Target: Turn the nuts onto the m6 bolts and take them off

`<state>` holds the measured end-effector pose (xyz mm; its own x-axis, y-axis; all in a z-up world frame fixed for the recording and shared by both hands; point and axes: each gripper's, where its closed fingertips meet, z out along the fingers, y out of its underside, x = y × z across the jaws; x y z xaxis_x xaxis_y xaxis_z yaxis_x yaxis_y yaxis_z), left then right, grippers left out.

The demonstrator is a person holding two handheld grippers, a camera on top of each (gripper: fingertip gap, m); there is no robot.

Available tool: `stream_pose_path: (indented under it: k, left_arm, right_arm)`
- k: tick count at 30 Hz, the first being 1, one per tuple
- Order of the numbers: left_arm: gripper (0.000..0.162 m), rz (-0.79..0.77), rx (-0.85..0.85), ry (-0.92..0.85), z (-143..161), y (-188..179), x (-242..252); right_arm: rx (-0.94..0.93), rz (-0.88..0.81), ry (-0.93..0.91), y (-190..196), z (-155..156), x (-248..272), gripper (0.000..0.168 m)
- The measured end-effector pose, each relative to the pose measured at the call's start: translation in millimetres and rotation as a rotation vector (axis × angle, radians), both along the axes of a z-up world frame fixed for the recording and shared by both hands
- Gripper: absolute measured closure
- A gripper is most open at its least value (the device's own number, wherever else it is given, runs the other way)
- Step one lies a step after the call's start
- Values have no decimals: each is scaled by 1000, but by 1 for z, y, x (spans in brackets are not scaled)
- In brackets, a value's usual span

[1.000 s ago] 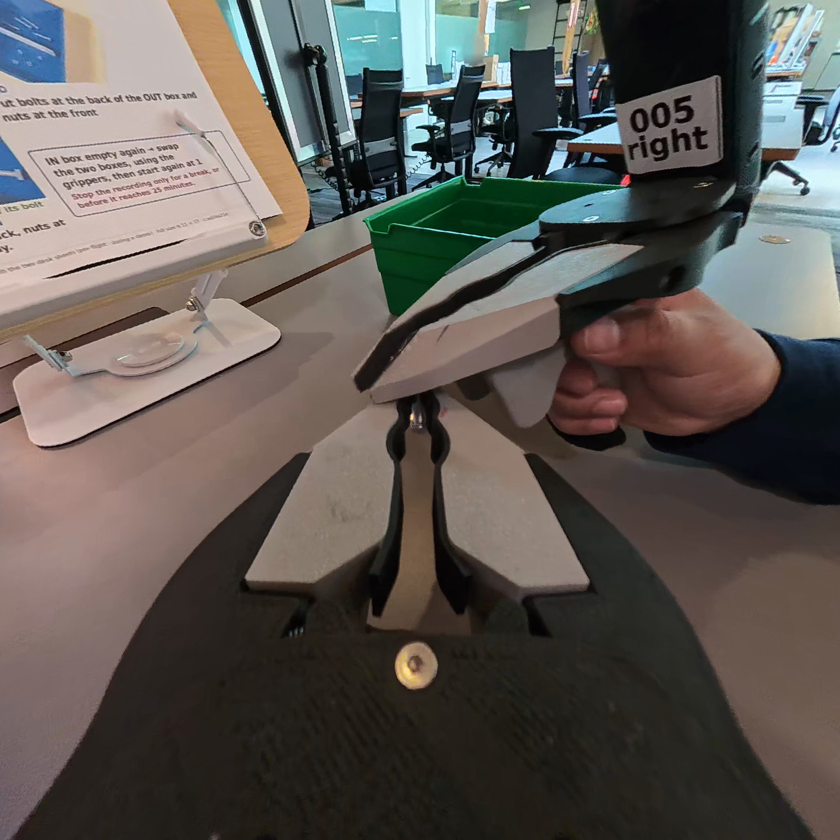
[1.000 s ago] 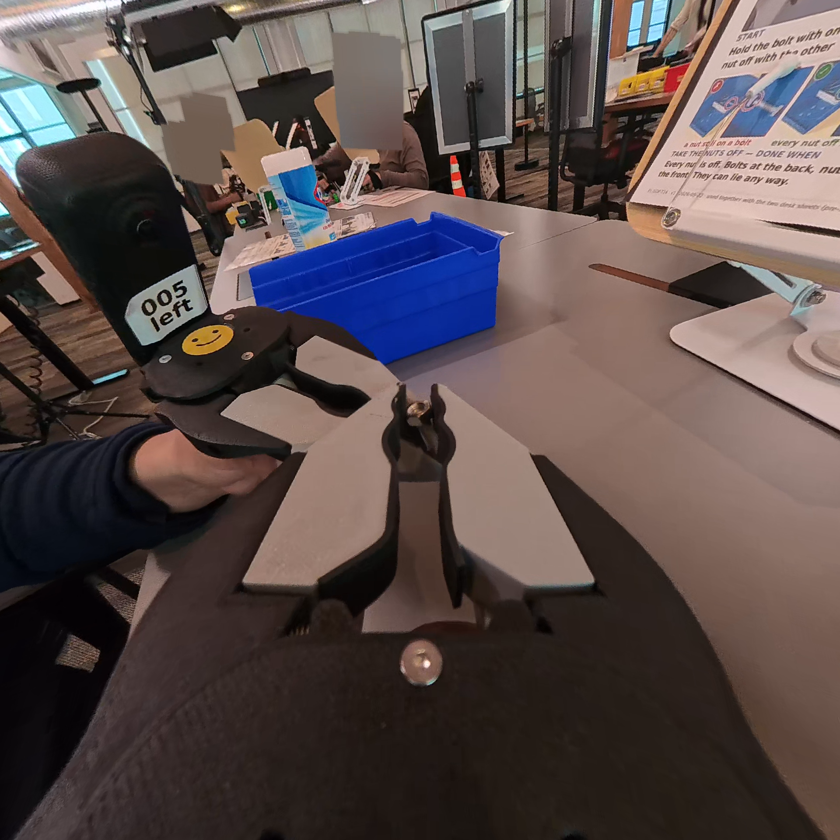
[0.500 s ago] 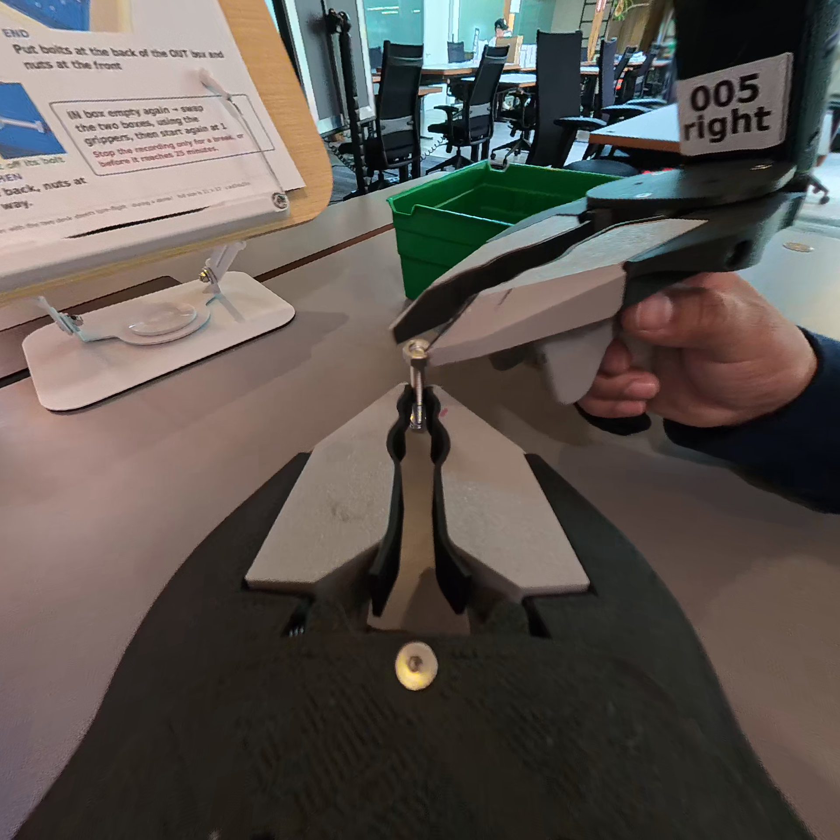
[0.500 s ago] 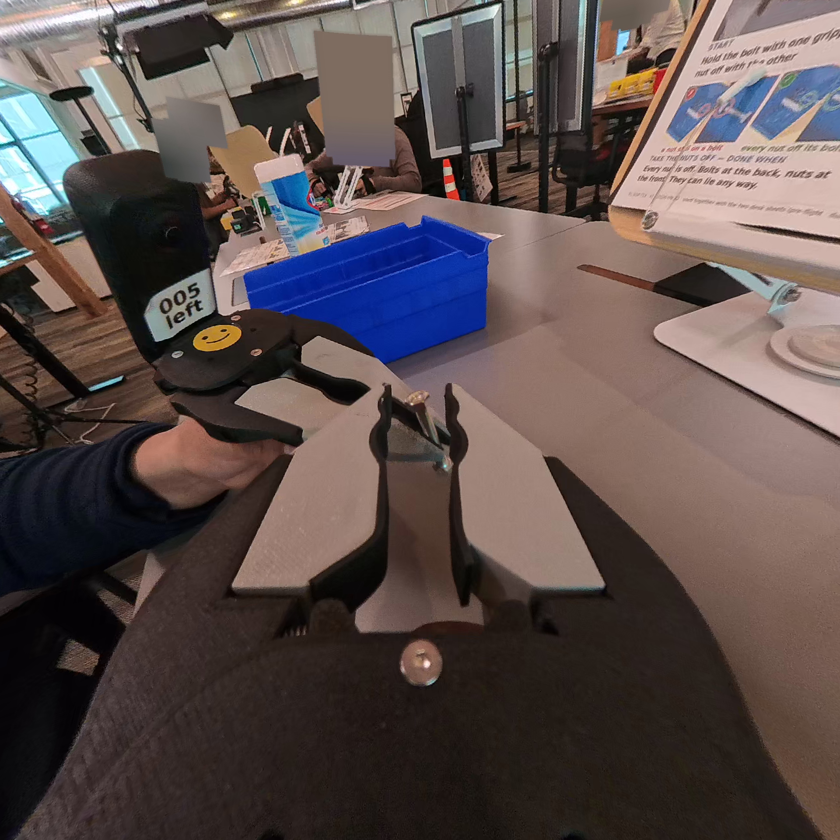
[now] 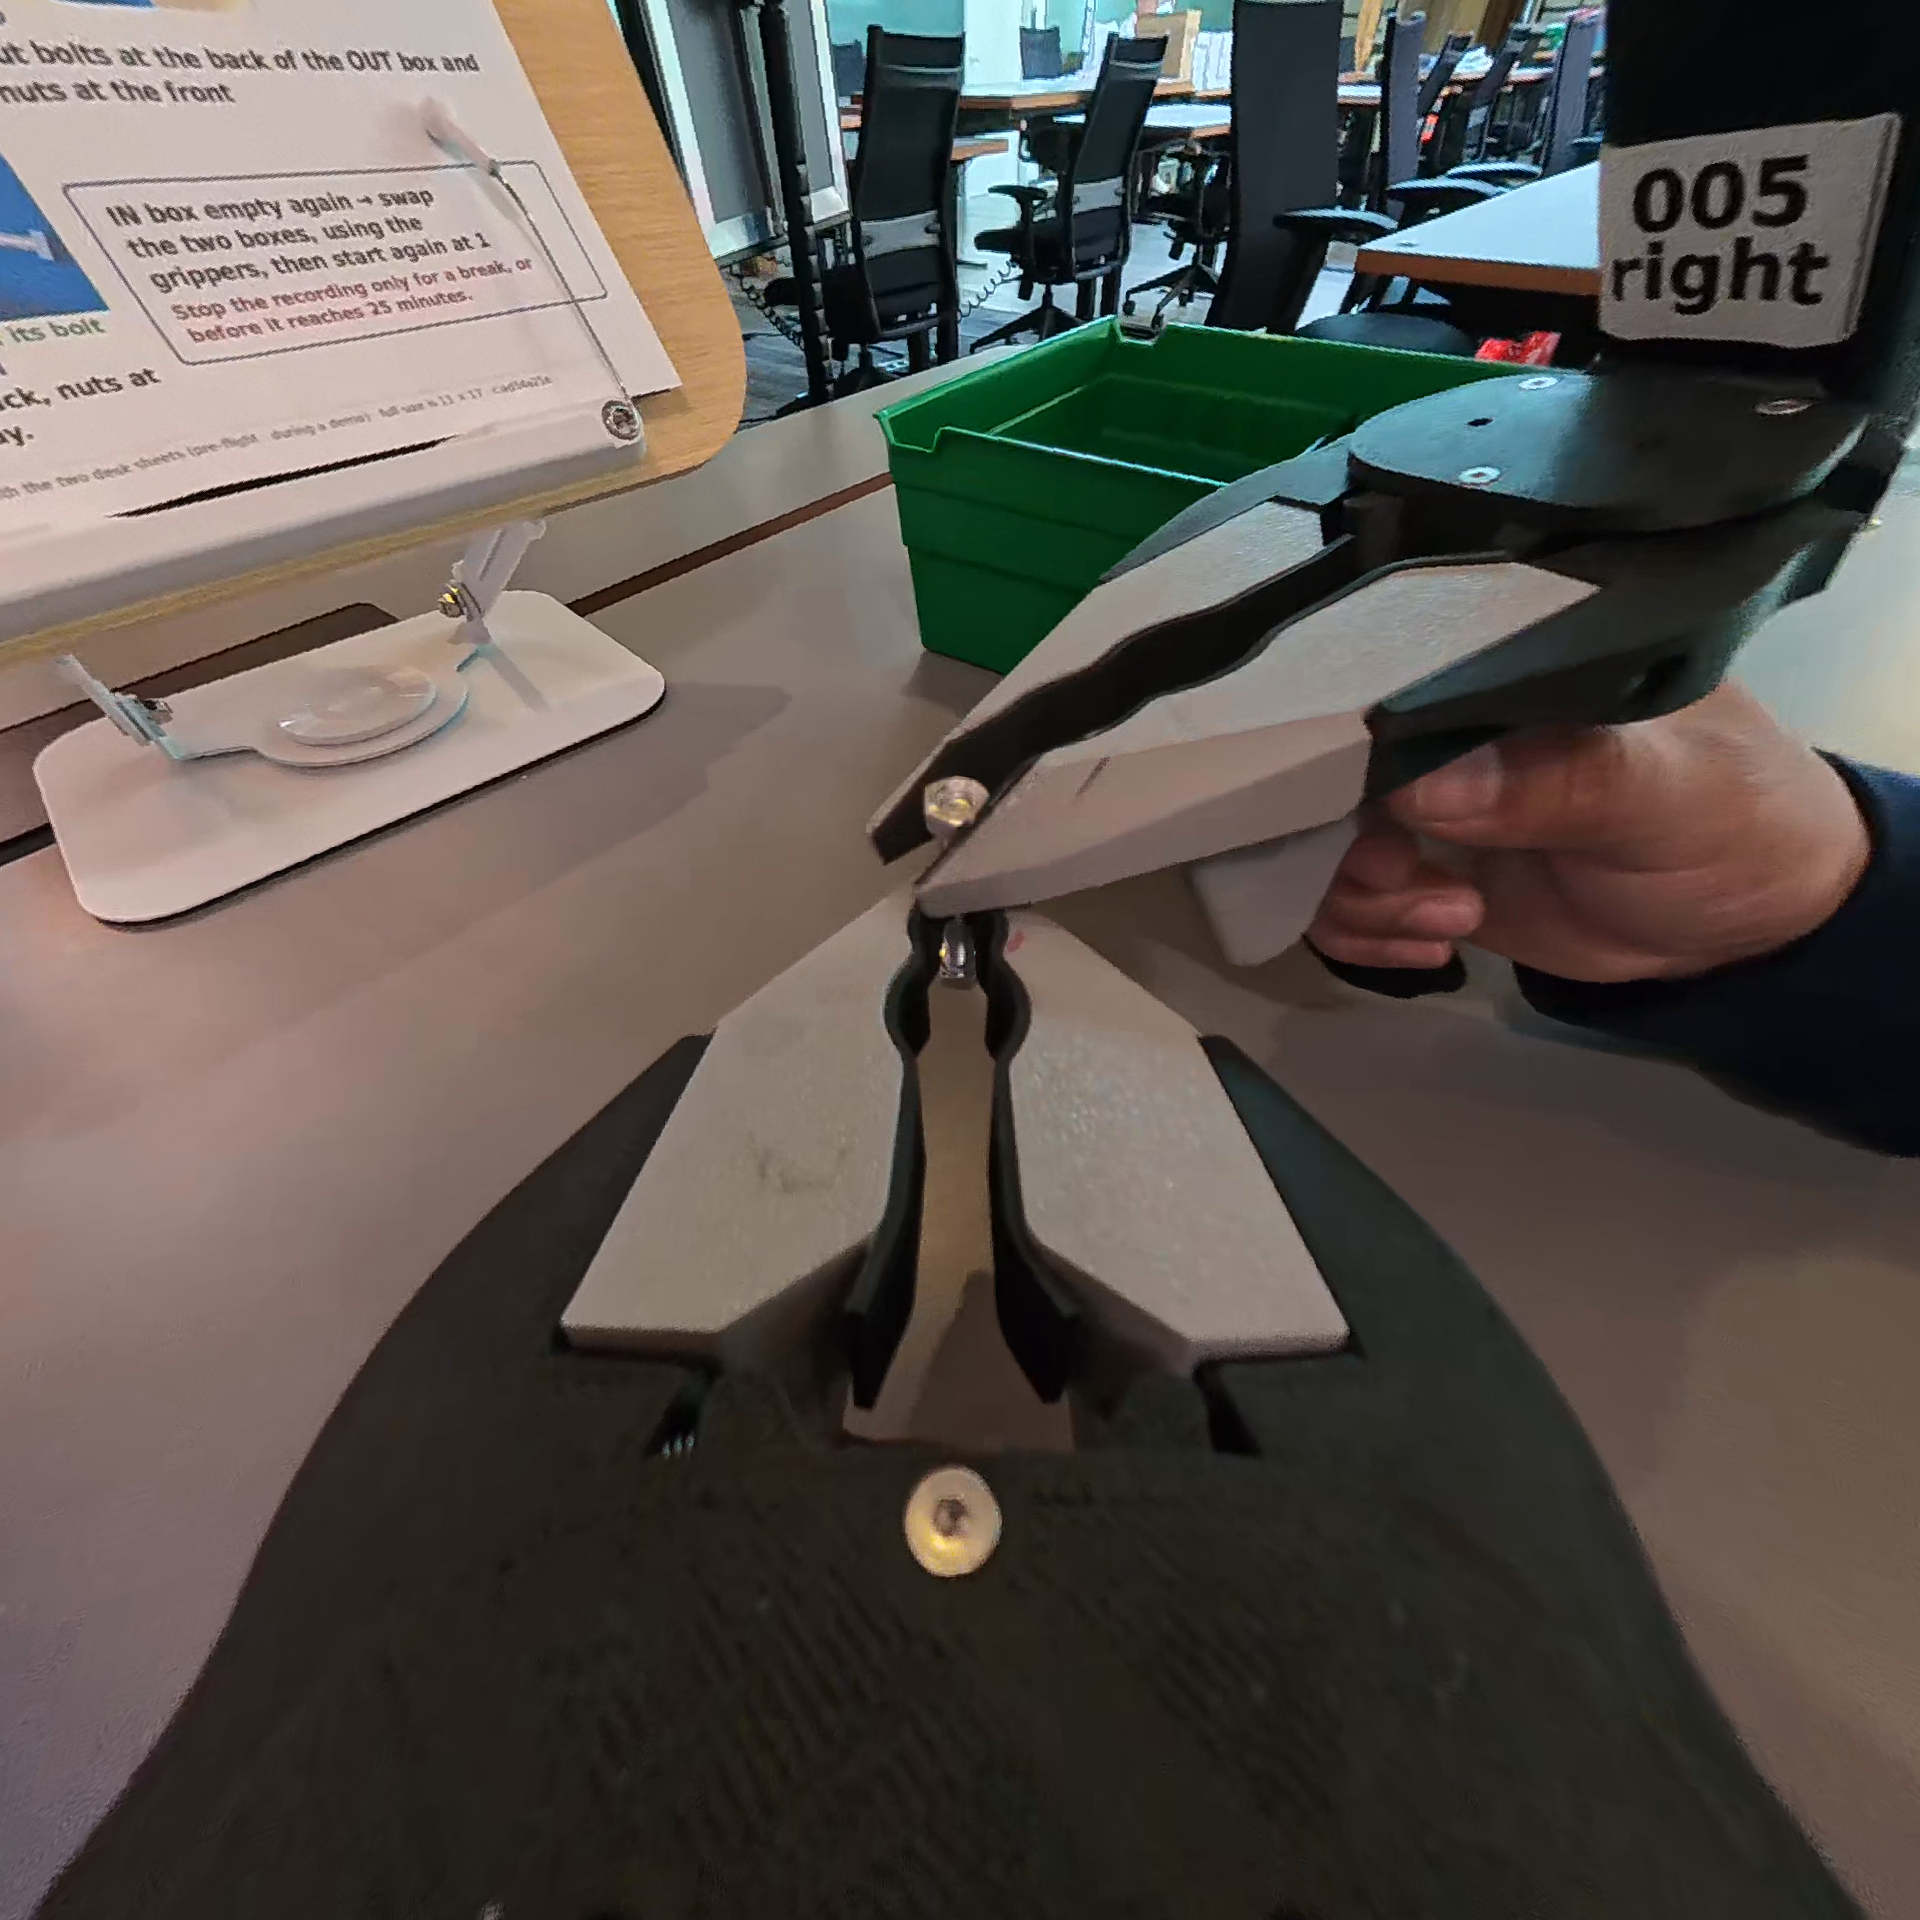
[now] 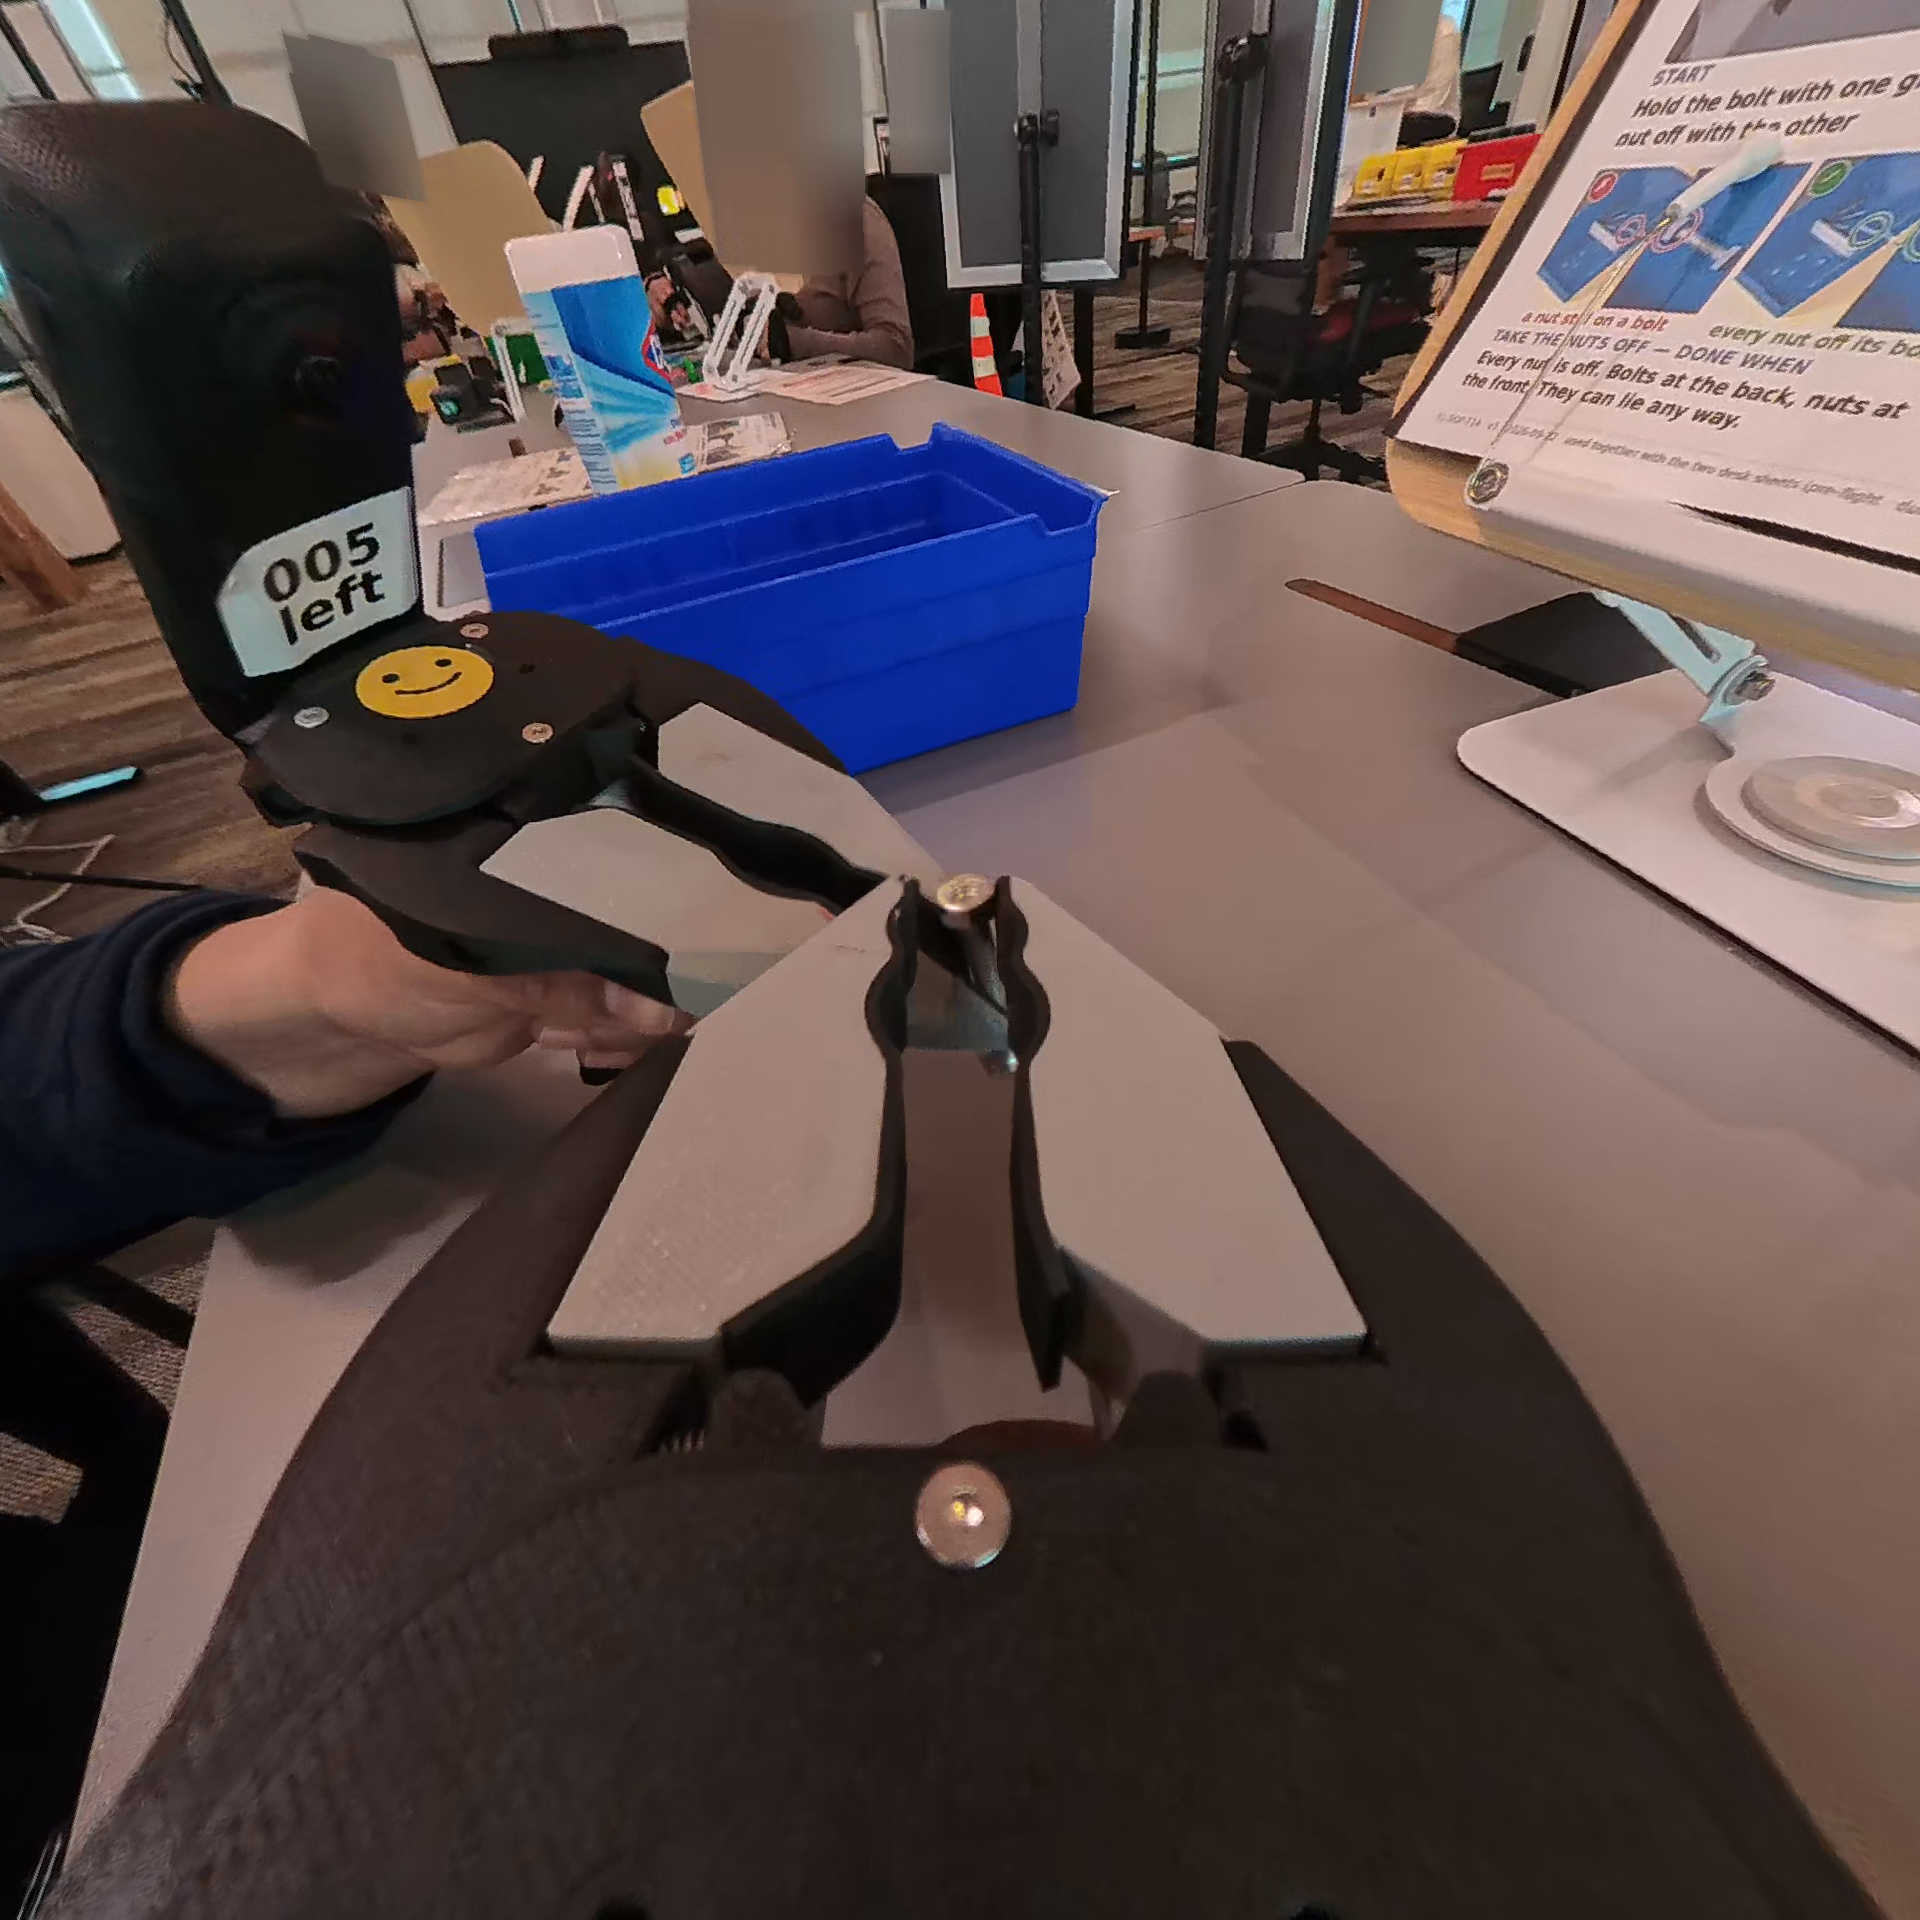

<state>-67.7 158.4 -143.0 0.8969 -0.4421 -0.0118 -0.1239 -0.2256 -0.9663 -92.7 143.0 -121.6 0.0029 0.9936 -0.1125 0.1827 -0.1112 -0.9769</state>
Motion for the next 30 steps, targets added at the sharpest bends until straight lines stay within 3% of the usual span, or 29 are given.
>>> stream_pose_path:
  k: [8,10,20,30]
  left_arm:
    - [158,-48,-3,-3,-1,-3,8]
    - [158,-42,-3,4,-1,-2,7]
    - [158,-64,-21,-93,0,-1,9]
    - [158,-89,20,-59,4,-4,14]
  right_arm:
    - [-79,52,20,-5,2,1,153]
    - [-63,28,9,0,1,2,161]
    - [-48,-7,3,4,3,4,162]
    - [-132,49,59,1,12,8,161]
